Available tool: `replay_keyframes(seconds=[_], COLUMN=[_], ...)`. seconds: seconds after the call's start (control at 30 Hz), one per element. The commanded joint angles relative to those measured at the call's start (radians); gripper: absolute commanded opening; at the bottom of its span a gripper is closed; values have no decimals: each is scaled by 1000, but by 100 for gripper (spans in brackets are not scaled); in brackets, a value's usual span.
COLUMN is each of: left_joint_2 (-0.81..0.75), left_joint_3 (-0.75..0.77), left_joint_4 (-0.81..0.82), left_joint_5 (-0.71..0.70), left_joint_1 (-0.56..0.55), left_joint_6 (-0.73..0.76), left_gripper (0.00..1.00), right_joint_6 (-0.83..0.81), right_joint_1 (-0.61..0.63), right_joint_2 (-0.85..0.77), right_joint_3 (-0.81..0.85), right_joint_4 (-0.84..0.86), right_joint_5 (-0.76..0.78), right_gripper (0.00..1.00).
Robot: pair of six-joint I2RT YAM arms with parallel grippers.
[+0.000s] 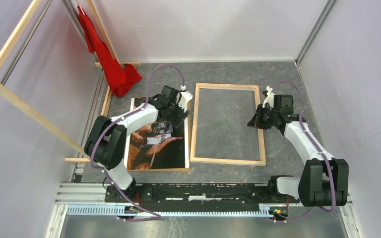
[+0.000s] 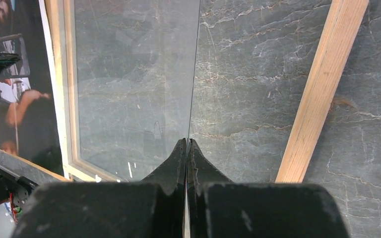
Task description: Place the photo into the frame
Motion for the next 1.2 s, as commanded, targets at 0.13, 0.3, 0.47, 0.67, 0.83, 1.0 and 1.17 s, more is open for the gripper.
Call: replay_keyframes(seconds=[0.13, 0.3, 0.47, 0.67, 0.83, 1.0, 1.17], left_joint_2=[34, 32, 37, 42, 57, 90, 100], left_joint_3=[22, 13, 12, 8, 6, 1, 4], left_joint_4=[39, 45, 45, 55, 73, 94, 98], left_joint_5=[18, 13, 12, 10, 9, -7, -8], left_joint_1=[-24, -32, -38, -52, -75, -96, -101], left_joint_6=[-24, -21, -21, -25, -32, -30, -30], left_gripper=[100, 100, 100, 100, 100, 100, 100], right_joint_6=[-1, -13, -12, 4, 31, 51, 53], right_joint_1=[-43, -47, -52, -52, -53, -57, -63], right_joint_2=[-28, -18, -18, -27, -46, -32, -29], right_joint_3=[43, 46, 36, 17, -15, -20, -24], right_joint_4=[52, 47, 58, 112, 184, 217, 221], right_joint_5=[-36, -36, -43, -111, -174, -211, -216], right_gripper=[0, 0, 0, 0, 0, 0, 0])
